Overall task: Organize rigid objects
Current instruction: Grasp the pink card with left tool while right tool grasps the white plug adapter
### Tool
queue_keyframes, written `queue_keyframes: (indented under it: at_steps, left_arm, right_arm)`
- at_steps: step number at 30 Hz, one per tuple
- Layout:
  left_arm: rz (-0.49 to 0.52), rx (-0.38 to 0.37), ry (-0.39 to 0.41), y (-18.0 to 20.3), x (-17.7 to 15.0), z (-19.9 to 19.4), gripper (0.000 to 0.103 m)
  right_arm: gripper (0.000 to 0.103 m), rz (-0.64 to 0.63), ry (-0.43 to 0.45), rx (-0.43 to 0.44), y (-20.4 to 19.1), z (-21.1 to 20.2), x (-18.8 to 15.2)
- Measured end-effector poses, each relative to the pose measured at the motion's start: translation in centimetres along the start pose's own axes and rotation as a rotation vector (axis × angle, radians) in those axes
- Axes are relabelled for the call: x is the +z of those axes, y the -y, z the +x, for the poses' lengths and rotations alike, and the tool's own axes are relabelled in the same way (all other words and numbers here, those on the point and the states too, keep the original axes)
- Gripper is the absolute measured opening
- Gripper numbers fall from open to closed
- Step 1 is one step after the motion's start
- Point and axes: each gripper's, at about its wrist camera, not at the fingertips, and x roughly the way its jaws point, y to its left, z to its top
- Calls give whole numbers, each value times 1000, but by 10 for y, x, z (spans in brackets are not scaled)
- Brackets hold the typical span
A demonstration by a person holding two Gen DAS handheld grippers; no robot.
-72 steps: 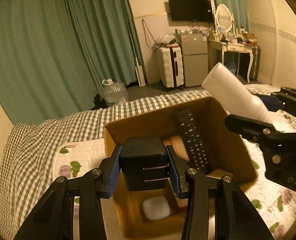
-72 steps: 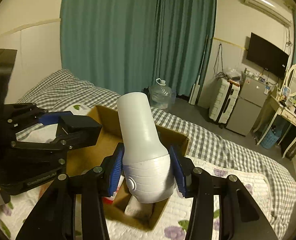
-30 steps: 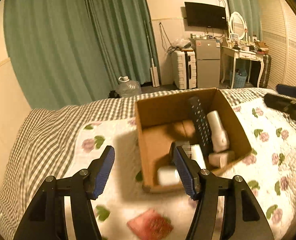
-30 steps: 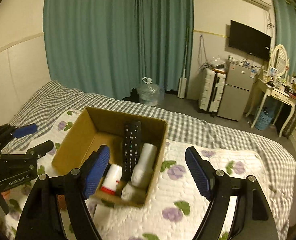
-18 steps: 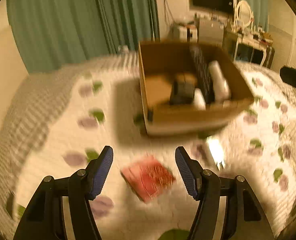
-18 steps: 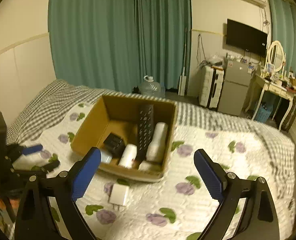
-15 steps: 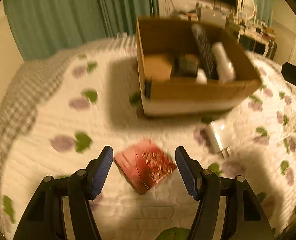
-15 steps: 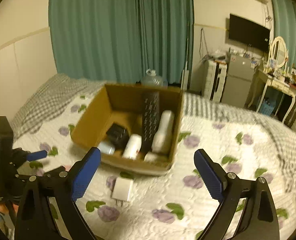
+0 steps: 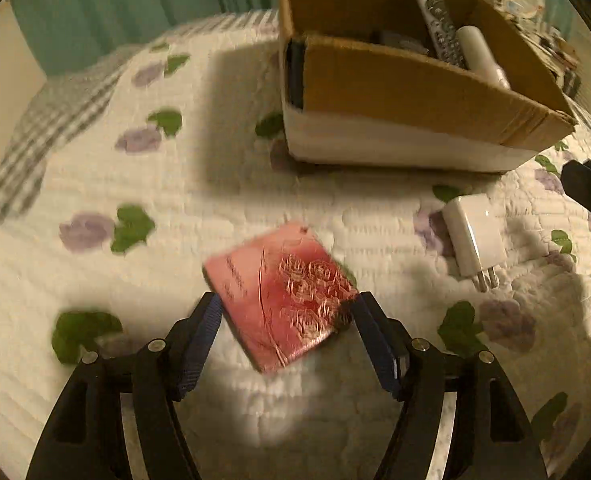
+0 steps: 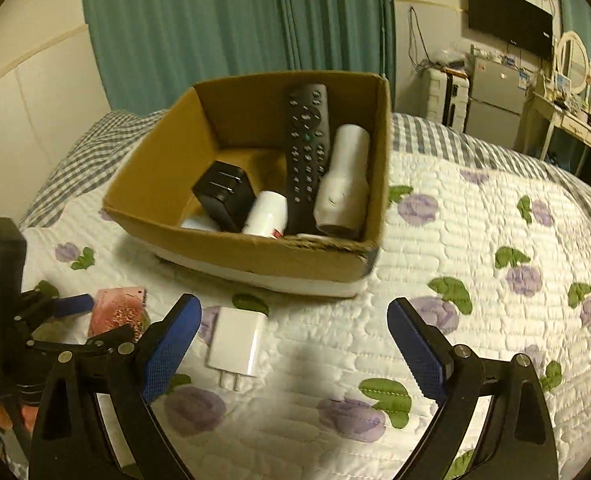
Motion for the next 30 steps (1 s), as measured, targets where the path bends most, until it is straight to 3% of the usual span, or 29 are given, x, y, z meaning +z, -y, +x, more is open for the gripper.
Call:
queue_keyframes:
  at_steps: [14,23,26,30]
  left_arm:
    - [-34,71,-100,11,34,25,72]
    - [-182,-84,-70,-26,29,10,72]
    - [-226,-100,-83,-34,31,18,72]
    - [-208,-112,-64,-31,36,27,72]
  right_arm:
    - [95,-29,-9,-25,-5,1,-8]
    - [95,-34,-37,-42,-2,11,-13]
    - [95,-39,-44,-48,-3,13,-14]
    - [95,-39,-44,-51,-3,13,-14]
